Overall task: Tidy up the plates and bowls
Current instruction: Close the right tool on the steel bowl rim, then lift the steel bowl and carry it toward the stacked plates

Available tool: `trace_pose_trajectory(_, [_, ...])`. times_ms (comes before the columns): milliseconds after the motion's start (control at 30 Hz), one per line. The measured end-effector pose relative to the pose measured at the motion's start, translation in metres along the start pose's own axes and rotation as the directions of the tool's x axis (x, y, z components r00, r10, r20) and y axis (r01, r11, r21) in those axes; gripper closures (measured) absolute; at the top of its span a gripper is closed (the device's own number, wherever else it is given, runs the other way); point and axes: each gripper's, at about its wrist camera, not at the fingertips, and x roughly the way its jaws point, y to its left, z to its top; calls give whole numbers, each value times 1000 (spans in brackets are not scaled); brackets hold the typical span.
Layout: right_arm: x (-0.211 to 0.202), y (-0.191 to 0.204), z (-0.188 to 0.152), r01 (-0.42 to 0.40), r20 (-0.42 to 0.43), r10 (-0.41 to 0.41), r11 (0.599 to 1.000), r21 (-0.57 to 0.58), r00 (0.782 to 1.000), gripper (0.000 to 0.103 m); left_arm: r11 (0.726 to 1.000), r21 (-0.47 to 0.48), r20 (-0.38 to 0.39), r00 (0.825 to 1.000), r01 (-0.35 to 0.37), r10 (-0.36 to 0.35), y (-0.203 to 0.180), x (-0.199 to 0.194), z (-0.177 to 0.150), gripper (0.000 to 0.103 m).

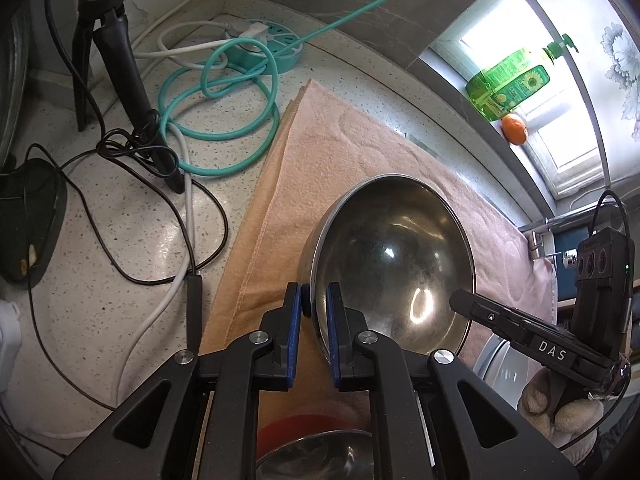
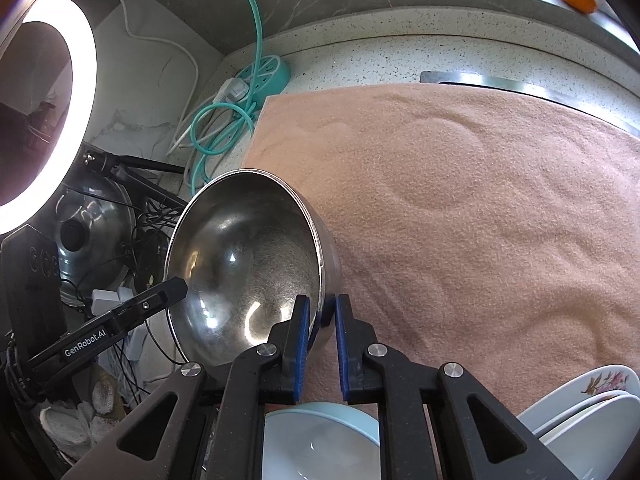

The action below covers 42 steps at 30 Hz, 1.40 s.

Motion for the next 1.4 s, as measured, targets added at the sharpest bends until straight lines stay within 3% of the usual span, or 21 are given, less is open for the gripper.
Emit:
trace_pose_trajectory(267, [-22,-17,-1,36,38,-36,999,18,999,91,997,78,-4,1000,18,-18,-35,8,7,94])
trace_pose_trajectory(733, [-65,-85,-16,80,99,-94,987,142,991,91,969,245,-67,997,45,-29,-107,38,4,94])
trace_pose_trajectory(1067, [-70,-114,-25,91,99,-112,977,191,989,91,961,273,-106,994,46,-18,-121,54,1,94])
trace_pose_trajectory(1400, [-68,-116,-29,97,92,-116,976,195,989,91,962,270,-114,993,41,-10,-122,59,2,94])
